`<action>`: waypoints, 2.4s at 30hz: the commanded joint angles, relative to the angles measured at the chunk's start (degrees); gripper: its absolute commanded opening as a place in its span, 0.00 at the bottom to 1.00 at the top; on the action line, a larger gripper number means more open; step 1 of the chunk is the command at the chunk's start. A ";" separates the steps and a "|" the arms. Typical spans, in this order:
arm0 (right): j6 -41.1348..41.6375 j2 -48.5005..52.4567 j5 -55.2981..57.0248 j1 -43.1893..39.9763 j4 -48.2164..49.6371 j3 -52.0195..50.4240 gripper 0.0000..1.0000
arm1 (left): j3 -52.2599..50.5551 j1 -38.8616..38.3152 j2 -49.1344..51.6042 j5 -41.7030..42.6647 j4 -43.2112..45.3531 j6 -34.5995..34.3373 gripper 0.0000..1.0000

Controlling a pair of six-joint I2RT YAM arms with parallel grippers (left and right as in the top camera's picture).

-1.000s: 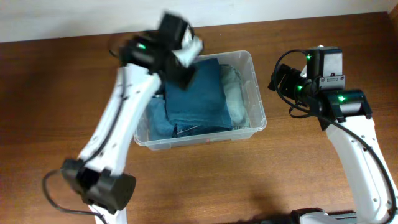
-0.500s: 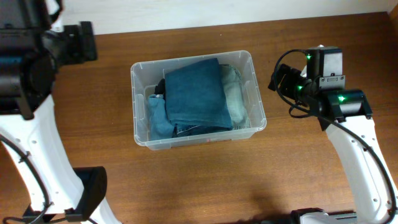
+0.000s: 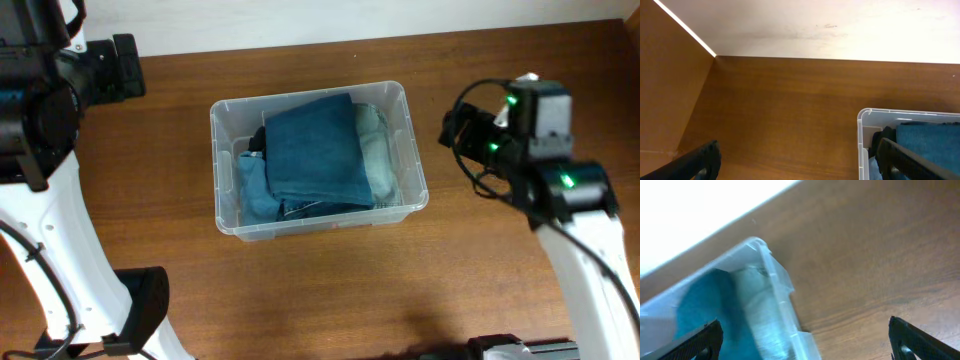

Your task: Pack container

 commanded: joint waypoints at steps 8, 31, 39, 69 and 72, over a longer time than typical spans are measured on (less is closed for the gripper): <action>-16.24 -28.17 6.36 -6.08 -0.85 -8.72 0.98 | 0.48 0.20 -0.09 -0.24 -0.04 -0.74 1.00; -22.69 -69.55 -1.79 -10.93 13.68 -64.74 0.98 | 0.48 0.20 -0.09 -0.24 -0.04 -0.76 0.99; -22.69 -69.51 -1.77 -10.93 13.75 -64.74 0.98 | 0.48 0.20 -0.09 -0.24 -0.04 -0.76 0.99; -22.69 -69.51 -1.77 -10.93 13.75 -64.74 0.98 | -42.32 -2.45 -26.16 4.44 27.67 8.00 0.99; -22.69 -69.51 -1.77 -10.93 13.75 -64.74 0.98 | -61.92 -2.45 -36.44 8.66 40.13 11.45 1.00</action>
